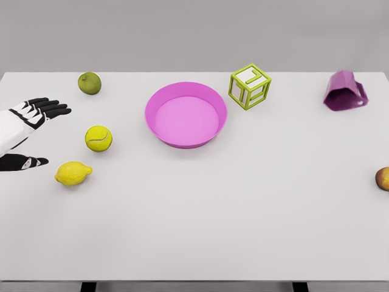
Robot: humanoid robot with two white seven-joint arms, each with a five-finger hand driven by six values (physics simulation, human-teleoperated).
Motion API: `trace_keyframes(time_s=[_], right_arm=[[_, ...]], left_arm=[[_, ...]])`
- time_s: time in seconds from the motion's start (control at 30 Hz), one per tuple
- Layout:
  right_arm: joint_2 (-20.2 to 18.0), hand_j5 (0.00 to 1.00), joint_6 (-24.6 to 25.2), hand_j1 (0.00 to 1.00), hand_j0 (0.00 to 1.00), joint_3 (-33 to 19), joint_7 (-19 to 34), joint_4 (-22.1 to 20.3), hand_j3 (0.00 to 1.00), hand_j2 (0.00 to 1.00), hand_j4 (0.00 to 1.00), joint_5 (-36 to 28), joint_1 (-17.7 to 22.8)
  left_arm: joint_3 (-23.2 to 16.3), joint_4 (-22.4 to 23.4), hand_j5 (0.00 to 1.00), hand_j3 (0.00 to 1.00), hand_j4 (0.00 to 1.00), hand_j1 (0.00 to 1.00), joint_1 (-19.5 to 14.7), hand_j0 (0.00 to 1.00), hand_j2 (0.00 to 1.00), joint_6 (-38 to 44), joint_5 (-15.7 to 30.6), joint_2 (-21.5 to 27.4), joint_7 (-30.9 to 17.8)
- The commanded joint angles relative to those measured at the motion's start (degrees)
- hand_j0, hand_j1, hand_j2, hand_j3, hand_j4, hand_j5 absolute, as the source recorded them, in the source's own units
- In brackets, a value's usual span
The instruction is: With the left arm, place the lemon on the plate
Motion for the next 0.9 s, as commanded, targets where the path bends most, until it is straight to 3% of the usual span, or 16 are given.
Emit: trace_keyframes(time_s=[0.0,0.23,0.43,0.5,0.57,0.7,0.87], right_arm=[[0.0,1.00,0.0,1.00,1.00,0.0,0.0,0.0,1.00,1.00,1.00,0.0,0.0],[0.0,1.00,0.0,1.00,1.00,0.0,0.0,0.1,1.00,1.00,1.00,0.0,0.0],[0.0,1.00,0.0,1.00,1.00,0.0,0.0,0.0,1.00,1.00,1.00,0.0,0.0],[0.0,1.00,0.0,1.00,1.00,0.0,0.0,0.1,1.00,1.00,1.00,0.0,0.0],[0.0,1.00,0.0,1.00,1.00,0.0,0.0,0.1,1.00,1.00,1.00,0.0,0.0],[0.0,1.00,0.0,1.00,1.00,0.0,0.0,0.1,1.00,1.00,1.00,0.0,0.0],[0.0,1.00,0.0,1.00,1.00,0.0,0.0,0.0,1.00,1.00,1.00,0.0,0.0]], left_arm=[[0.0,0.0,1.00,1.00,1.00,1.00,0.0,1.00,1.00,0.1,0.4,0.1,0.0],[-0.2,0.0,1.00,1.00,1.00,1.00,0.4,1.00,1.00,0.1,0.8,0.2,0.0],[0.1,0.4,1.00,1.00,1.00,1.00,1.0,1.00,1.00,0.1,7.2,0.5,0.2],[-0.3,0.0,1.00,1.00,1.00,1.00,5.4,1.00,1.00,0.1,12.2,3.1,0.2],[0.2,0.0,1.00,1.00,1.00,1.00,6.1,1.00,1.00,0.1,13.8,4.1,0.3],[0.0,0.0,1.00,1.00,1.00,1.00,6.1,1.00,1.00,0.1,12.6,4.6,0.1],[-0.4,0.0,1.00,1.00,1.00,1.00,6.2,1.00,1.00,0.1,7.2,7.3,0.0]])
